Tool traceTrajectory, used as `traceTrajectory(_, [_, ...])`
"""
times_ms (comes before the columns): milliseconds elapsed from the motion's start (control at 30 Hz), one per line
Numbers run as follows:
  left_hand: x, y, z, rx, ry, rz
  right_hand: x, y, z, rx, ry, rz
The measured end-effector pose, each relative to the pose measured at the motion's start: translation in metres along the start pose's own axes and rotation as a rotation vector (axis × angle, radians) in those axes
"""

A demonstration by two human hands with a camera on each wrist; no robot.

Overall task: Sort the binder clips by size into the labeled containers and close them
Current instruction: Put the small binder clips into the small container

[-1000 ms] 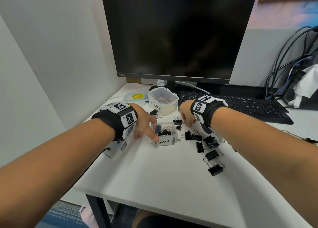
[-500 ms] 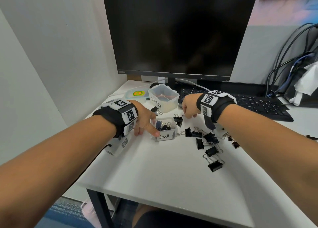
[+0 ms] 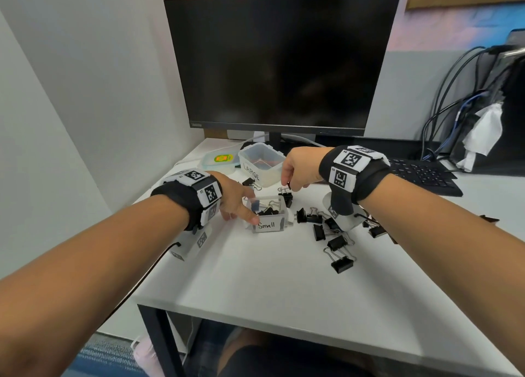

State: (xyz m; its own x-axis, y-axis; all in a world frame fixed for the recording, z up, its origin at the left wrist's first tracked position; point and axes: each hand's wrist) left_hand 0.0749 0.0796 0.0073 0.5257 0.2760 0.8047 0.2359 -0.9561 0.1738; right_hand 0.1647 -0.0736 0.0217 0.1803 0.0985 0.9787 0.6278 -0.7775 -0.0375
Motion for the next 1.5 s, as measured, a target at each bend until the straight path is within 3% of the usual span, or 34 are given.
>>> traceTrajectory(400, [-0.011,0.011,0.001,-0.031,-0.037,-0.161,-0.004,-0.006,-0.027,0.015,0.021,0.0])
traceTrajectory(800, [-0.018,0.028,-0.003,-0.067,-0.083,-0.136,-0.02,-0.006,-0.043,0.074,-0.042,-0.017])
traceTrajectory(967, [-0.017,0.029,-0.005,-0.058,-0.107,-0.165,-0.017,0.021,-0.05,-0.006,-0.003,-0.017])
traceTrajectory(1267, [-0.014,0.03,-0.002,-0.038,-0.152,-0.199,-0.046,0.059,-0.057,-0.104,-0.184,-0.185])
traceTrajectory(1500, [-0.014,0.03,-0.001,-0.04,-0.16,-0.225,-0.046,0.075,-0.061,-0.19,-0.184,-0.144])
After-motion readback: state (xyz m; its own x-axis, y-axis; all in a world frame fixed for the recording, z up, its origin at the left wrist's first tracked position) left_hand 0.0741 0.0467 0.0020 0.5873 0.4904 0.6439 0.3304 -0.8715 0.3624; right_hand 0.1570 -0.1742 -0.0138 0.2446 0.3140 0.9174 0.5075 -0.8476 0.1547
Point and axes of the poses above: each hand's wrist, its own z-axis towards the middle knuckle, its own x-axis out of the back of the hand, y = z × x, and after that the axes turned 9 degrees about -z, right-handed
